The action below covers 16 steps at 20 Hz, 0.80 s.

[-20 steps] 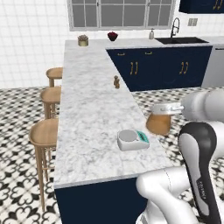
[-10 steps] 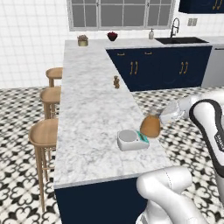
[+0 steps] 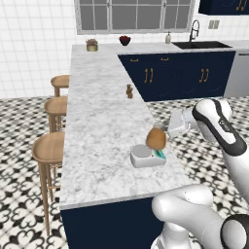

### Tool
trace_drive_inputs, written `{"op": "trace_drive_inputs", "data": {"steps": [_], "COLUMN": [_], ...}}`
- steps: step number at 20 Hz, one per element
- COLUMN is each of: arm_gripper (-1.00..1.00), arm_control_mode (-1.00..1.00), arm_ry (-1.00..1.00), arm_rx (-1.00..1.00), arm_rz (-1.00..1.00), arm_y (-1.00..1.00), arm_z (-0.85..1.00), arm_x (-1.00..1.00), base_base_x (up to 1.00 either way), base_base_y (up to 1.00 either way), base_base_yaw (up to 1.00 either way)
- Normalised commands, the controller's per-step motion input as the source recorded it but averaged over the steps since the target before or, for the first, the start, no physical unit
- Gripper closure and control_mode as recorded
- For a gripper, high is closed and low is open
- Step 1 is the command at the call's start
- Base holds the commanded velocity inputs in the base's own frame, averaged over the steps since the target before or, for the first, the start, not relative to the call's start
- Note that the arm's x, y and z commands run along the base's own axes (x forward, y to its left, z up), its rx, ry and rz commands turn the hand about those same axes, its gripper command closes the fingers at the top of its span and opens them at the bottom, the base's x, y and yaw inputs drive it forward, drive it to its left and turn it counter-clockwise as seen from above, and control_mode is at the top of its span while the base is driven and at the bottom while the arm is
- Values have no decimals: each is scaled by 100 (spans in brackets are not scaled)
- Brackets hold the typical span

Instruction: Pick the honey bottle and place it on the digital scale for weighing, and close the cabinet.

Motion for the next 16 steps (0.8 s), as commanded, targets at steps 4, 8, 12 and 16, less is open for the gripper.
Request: {"op": "trace_drive_inputs", "data": {"steps": [4, 8, 12, 16], "arm_gripper": [100, 100, 100, 100], "arm_control_mode": [-100, -100, -100, -100], "arm_ry": [0, 0, 0, -1], "arm_rx": [-14, -11, -3, 6], "arm_rz": [-1, 0, 0, 2], "arm_y": [49, 8, 18, 0], "arm_z": [-22, -34, -39, -30], "arm_x": [29, 20, 19, 22], "base_base_x": [0, 0, 0, 0], "base_base_y": [0, 0, 0, 0], "base_base_yaw": [0, 0, 0, 0]}}
